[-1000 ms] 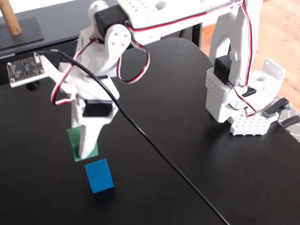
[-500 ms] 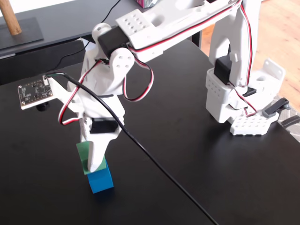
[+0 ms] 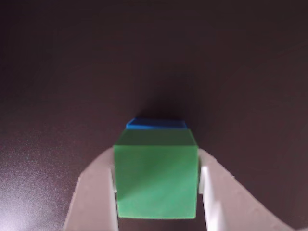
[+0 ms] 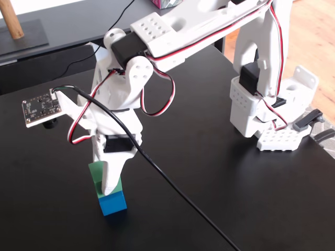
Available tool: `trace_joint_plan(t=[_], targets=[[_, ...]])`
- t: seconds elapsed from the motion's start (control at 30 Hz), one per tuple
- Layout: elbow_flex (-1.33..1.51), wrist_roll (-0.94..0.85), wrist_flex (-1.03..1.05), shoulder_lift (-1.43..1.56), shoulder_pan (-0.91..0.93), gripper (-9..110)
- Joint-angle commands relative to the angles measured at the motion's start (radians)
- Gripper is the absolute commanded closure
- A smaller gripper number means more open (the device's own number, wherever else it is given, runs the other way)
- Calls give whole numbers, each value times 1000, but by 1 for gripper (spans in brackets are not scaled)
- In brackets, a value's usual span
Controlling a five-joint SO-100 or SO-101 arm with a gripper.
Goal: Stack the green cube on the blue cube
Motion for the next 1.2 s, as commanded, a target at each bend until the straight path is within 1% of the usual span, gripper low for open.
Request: trace_joint_plan(t=[0.0,0.43,0.47,0.63,0.7,0.73,0.9,0.93,1.0,1.17], targets=[[2,-2,-25,21,5,91],[37,-14,-84,14,6,89],[43,-18,-95,14,8,88],[77,-35,-170,17,20,73],[87,-40,-199,18,28,73],[92,-41,-215,18,29,70],[103,-26,-281,18,43,66],[103,-25,-281,18,46,63],[104,-29,-284,18,49,62],[106,-40,-284,18,57,59]])
